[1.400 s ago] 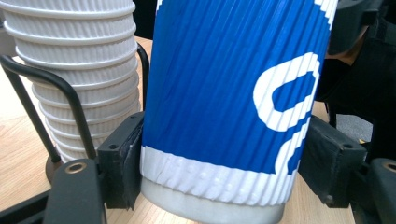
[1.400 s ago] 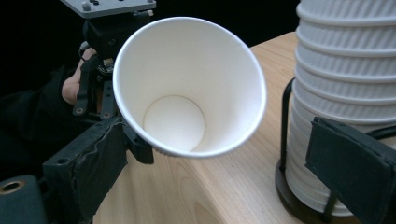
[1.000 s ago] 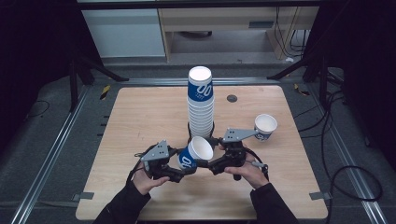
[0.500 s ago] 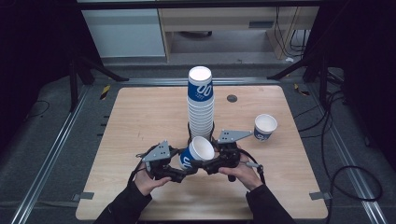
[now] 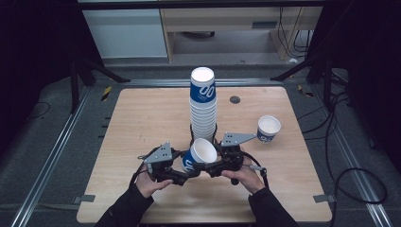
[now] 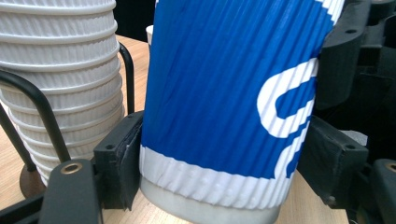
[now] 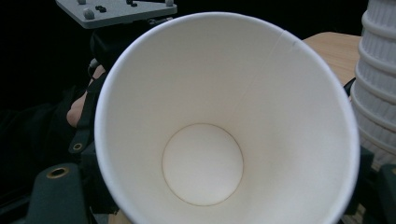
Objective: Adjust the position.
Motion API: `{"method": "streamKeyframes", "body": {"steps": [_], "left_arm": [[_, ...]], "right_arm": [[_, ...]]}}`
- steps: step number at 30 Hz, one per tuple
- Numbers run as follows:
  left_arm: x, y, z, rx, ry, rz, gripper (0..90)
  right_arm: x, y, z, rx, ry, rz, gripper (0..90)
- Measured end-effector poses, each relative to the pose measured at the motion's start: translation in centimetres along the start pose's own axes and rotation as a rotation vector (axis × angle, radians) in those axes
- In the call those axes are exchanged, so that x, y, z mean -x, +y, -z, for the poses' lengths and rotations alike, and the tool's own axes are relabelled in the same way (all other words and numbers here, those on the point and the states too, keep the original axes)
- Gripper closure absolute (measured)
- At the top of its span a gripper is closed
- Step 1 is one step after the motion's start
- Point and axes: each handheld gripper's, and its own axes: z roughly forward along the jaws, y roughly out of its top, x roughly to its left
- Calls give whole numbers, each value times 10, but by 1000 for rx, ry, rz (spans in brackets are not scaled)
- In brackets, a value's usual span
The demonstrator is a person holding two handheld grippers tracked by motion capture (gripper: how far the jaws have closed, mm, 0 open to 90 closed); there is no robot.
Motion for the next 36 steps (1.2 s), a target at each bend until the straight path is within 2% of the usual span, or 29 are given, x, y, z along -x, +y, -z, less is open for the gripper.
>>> {"method": "streamKeyframes", "body": {"steps": [7, 13, 21, 29, 32, 34, 36], "left_arm": [[-2, -2, 3, -13, 13, 8, 214], [-6, -6, 9, -28, 43, 19, 212], [-17, -8, 29, -38, 127, 53, 205], [-30, -13, 45, -60, 221, 80, 204], [-34, -14, 49, -58, 243, 92, 205], [-36, -16, 50, -63, 256, 99, 205], [-38, -17, 51, -68, 267, 107, 205]], "right_arm": [[1, 6, 12, 32, -37, 16, 203], [2, 10, 29, 48, -109, 30, 202], [5, 13, 51, 64, -223, 56, 201], [10, 13, 67, 36, -334, 40, 199], [12, 14, 74, 28, -385, 35, 200], [14, 14, 77, 29, -401, 31, 200], [15, 14, 81, 16, -442, 25, 200]]}}
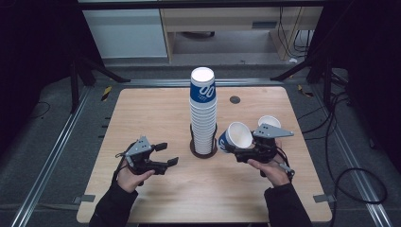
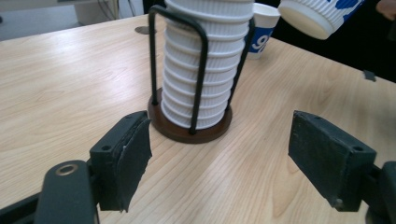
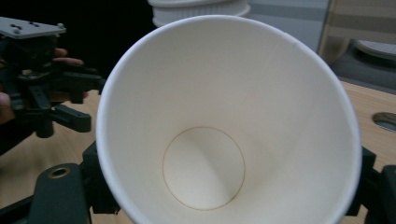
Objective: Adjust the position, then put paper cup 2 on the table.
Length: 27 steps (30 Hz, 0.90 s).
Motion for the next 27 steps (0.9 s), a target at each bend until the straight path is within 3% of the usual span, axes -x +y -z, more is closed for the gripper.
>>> {"method": "streamKeyframes", "body": {"steps": [15, 27], "left_arm": [[-12, -2, 8, 4, 52, 47, 209], [-19, 0, 13, 3, 95, 58, 209]], "right_arm": [[18, -2, 20, -53, -203, -10, 201], [35, -14, 46, -94, -318, -46, 200]]}}
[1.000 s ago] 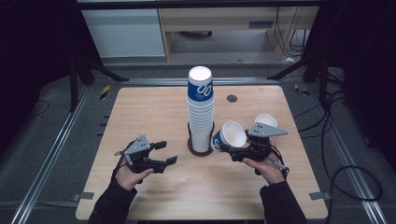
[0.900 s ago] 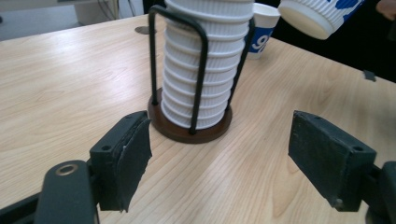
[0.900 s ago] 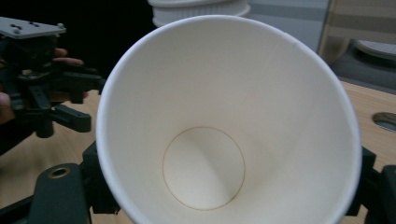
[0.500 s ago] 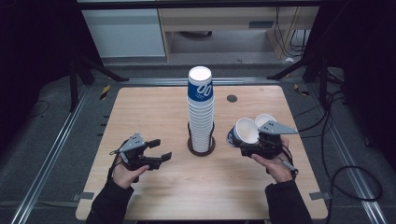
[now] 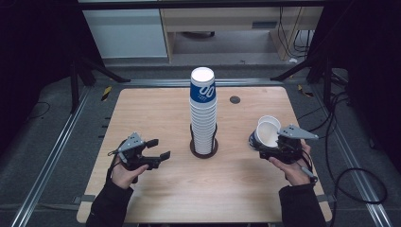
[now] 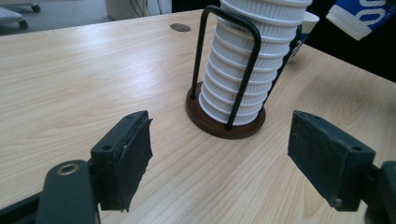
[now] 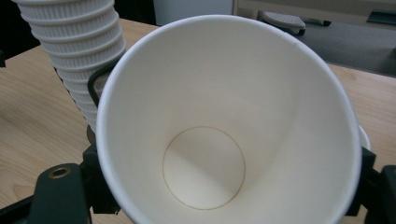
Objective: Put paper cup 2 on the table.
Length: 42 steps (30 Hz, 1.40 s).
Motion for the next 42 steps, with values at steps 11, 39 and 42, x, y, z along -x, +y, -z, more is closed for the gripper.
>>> {"method": "streamKeyframes", "body": {"steps": [11, 39, 42], "left_arm": [[-5, -2, 1, -11, 14, 10, 208], [-5, -7, -1, -35, 13, 3, 208], [-5, -8, -2, -38, 12, 3, 208]], "right_arm": [[19, -15, 0, -107, -100, -15, 199], [24, -53, -34, -296, -141, -1, 190], [27, -56, -35, -307, -151, -3, 188]]}}
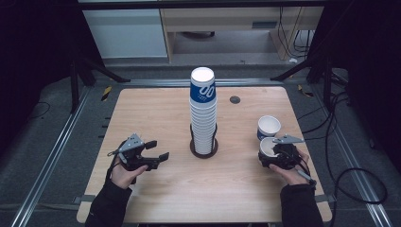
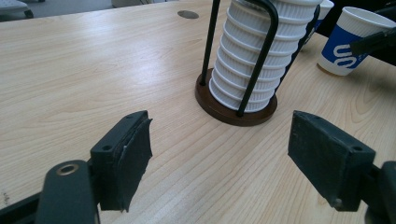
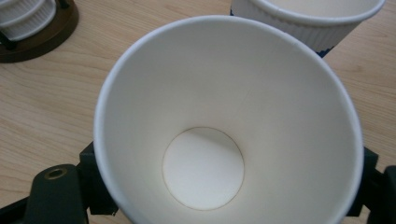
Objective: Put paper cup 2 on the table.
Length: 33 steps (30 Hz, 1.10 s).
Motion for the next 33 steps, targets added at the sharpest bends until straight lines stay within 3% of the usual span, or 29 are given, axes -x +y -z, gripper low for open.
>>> {"method": "streamKeyframes", "body": {"steps": [10, 18, 33], "left_arm": [[-1, -1, 0, -6, 1, 2, 207], [-1, -1, 1, -3, 3, 4, 206], [-5, -2, 5, -14, 20, 13, 202]], "right_arm": [[4, -3, -4, -7, -13, -7, 176], [4, -6, -8, -20, -2, 27, 54], [5, -36, 14, -11, -3, 0, 24]]}}
